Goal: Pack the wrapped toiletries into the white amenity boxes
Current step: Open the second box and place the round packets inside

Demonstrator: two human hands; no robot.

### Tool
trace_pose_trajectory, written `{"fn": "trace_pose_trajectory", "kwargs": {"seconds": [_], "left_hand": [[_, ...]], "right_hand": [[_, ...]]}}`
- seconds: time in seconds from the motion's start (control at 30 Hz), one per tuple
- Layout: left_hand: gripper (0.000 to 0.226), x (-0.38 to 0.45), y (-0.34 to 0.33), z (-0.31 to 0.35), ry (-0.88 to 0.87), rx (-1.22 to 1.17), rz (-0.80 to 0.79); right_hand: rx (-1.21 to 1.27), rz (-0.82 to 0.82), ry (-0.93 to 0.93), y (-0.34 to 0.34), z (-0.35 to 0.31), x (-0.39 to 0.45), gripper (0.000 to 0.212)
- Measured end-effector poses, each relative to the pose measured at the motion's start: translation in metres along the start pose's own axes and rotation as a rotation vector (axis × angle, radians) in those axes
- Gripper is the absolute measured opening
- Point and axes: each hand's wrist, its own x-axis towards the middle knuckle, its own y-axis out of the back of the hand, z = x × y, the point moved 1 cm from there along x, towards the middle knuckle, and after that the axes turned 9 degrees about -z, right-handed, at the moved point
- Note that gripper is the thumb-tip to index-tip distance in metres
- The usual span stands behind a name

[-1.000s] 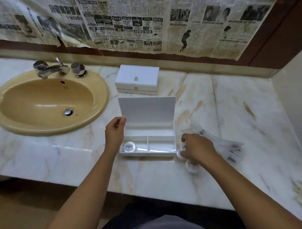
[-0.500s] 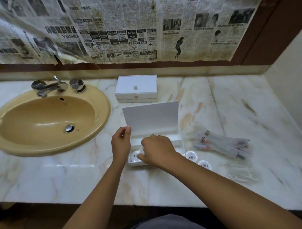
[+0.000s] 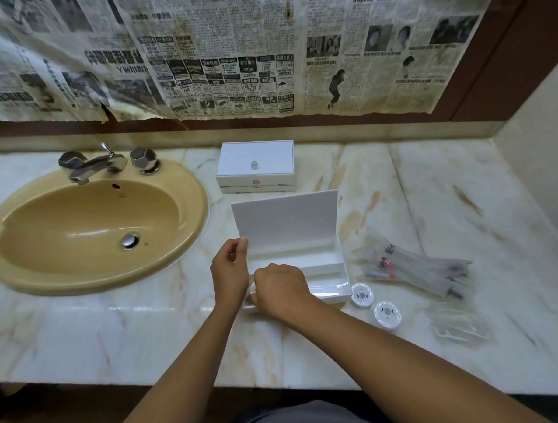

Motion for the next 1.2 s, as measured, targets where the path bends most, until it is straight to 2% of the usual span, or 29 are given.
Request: {"fn": "trace_pose_trajectory", "kwargs": {"seconds": [0.2, 0.53, 0.7, 0.83, 0.93, 1.07, 1.2], "left_hand": [[0.016, 0.000, 0.000, -0.001, -0.009, -0.013, 0.004], [0.017, 0.000, 0.000, -0.002, -0.019, -0.014, 0.000], [0.017, 0.001, 0.000, -0.002, -0.020, -0.038, -0.004], [0.017, 0.001, 0.000, -0.002, -0.009, -0.058, -0.013], [0.016, 0.001, 0.000, -0.003, -0.005, -0.066, -0.009], [0.018, 0.001, 0.000, -0.005, -0.016, -0.054, -0.010], [0.019, 0.001, 0.000, -0.004, -0.022, -0.053, -0.013]], "right_hand": [[0.044, -0.020, -0.029, 0.000, 0.006, -0.001, 0.040], [0.053, -0.032, -0.009, 0.001, 0.001, 0.001, 0.029], [0.151, 0.106, -0.013, 0.019, 0.017, -0.017, 0.027], [0.245, 0.291, -0.133, 0.042, 0.058, -0.044, 0.021], [0.251, 0.346, -0.256, 0.047, 0.091, -0.063, 0.018], [0.229, 0.212, -0.408, 0.035, 0.124, -0.073, 0.017], [0.173, 0.057, -0.447, 0.017, 0.132, -0.070, 0.021]]}}
